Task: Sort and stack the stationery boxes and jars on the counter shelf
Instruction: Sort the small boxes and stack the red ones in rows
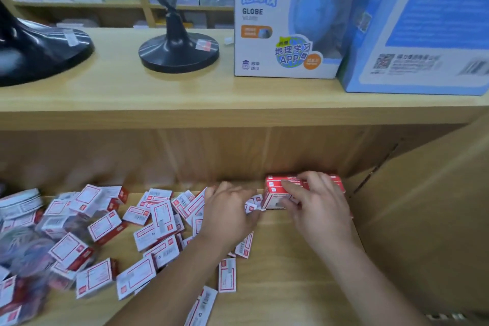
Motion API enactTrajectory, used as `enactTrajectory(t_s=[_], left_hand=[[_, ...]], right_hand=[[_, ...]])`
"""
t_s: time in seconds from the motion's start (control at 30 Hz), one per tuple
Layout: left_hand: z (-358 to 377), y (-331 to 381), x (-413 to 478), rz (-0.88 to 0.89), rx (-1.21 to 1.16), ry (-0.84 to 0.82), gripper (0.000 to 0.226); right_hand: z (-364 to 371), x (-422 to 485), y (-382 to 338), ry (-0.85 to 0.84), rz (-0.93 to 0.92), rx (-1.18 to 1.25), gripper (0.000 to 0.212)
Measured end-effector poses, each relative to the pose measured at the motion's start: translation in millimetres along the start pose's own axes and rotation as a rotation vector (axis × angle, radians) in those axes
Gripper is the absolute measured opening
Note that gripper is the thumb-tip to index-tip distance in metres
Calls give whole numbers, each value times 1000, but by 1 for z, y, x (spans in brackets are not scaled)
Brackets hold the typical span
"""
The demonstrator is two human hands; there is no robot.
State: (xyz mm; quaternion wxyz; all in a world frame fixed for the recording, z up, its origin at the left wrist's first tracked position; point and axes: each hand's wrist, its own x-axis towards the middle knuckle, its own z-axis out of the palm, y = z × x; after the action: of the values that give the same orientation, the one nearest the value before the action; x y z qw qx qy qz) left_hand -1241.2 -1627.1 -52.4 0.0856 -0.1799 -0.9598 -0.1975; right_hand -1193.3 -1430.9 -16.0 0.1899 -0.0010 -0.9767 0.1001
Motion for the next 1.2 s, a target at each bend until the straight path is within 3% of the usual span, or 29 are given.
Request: enactTrajectory(t_s=[0.17, 0.27, 0.43, 0.57, 0.83, 1.07, 1.2], left_hand=[[-9, -8, -1, -34, 73, -84, 27], [-12, -11, -2, -13, 80, -112, 37], [-5, 9, 4, 23, -23, 15, 54], [4, 27, 6, 66, 52, 51, 41], [9, 32, 5, 110, 212, 101, 36], [-25, -4, -21, 165, -159, 65, 28], [-68, -51, -64, 34, -154, 145, 26]], right_hand=[[8, 0, 2, 21, -62, -81, 40], [10, -1, 3, 32, -72, -88, 44], [4, -2, 2, 64, 1, 14, 35], [-5, -8, 8, 101, 53, 62, 33], [-11, -17, 9, 67, 88, 126, 34], [-38, -31, -39, 125, -26, 250, 25], [-17, -48, -81, -76, 54, 508, 29]])
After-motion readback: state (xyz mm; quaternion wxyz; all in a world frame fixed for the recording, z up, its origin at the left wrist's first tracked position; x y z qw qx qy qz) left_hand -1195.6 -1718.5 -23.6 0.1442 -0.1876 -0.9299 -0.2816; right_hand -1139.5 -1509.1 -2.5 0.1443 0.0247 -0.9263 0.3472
